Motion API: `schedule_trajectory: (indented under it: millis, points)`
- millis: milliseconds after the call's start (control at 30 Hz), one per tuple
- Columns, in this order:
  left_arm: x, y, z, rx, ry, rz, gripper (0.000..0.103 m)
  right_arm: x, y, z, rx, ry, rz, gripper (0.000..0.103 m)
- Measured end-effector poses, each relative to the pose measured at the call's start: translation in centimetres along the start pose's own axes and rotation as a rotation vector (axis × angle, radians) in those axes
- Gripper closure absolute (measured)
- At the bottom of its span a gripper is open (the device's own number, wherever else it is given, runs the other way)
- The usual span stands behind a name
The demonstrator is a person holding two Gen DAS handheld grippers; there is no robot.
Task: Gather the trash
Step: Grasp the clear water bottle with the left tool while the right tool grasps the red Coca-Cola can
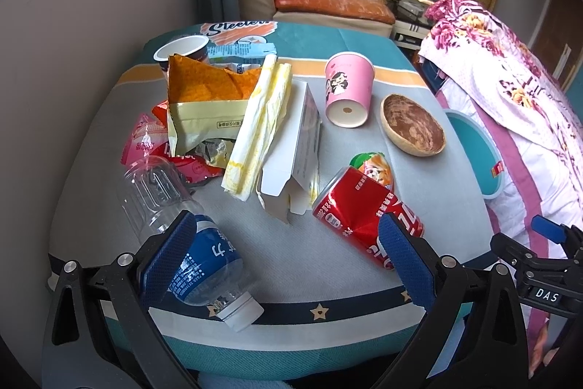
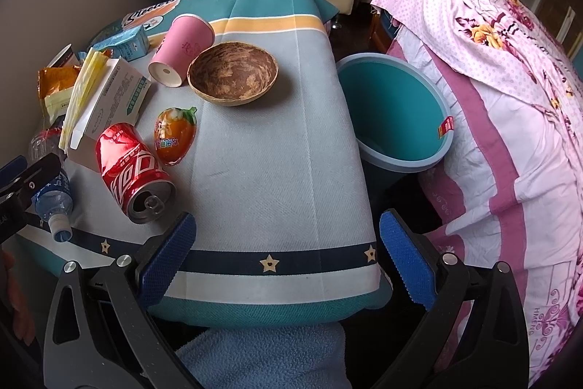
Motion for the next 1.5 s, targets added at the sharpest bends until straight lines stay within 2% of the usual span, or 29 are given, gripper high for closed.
schedule_trajectory:
  millis: [500, 700, 1033, 1167, 1200, 1233, 1367, 1500]
  points:
    - [-0.1, 0.4, 0.8, -0.024, 0.025, 0.003, 0.003, -0.5, -0.2, -0.3, -0.022, 0.015, -0.001, 0.006]
    - [-2.6, 0.4, 0.0, -0.034, 0.044, -0.036, 0.003, -1.8, -0.2, -1.3, -0.019, 0.062, -0.018, 0.006]
    - [-9.6, -2.3, 1.6, -0.135, 0.263, -0.078, 0.004, -6.0, -1.5, -3.1, -0.078, 0.137, -0.188, 0.006]
    - [-10.0, -3.7, 2.3, -0.162, 0.252, -0.089, 0.009, -8.4, -2.4, -3.6, -0.112, 0.178, -0.255, 0.007]
    - [-10.1, -4.0, 2.6, -0.170, 0.253, -0.085, 0.020, -9.0, -2.7, -3.7, -0.124, 0.190, -0.273, 0.010]
    - [-10.3, -4.1, 2.9, -0.175, 0.258, -0.080, 0.027, -9.6, -3.0, -3.8, -0.138, 0.201, -0.289, 0.012]
    - [-10.8, -3.8, 3.1, -0.155, 0.233, -0.045, 0.028, -11.6, -4.2, -4.1, -0.200, 0.234, -0.352, 0.025]
    - [-11.7, -3.8, 3.2, -0.161, 0.209, -0.015, 0.027, -13.6, -5.7, -4.0, -0.261, 0.287, -0.389, 0.025]
Point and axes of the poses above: each gripper's, at about its wrist camera, not at the fingertips, and y roughly against the way its jaws point, x to its right, z to its underside, the point moved 4 cm from there along -y, roughly the way its jaws point, and after that the axes turned 14 degrees about x, right-handed, at the moved point
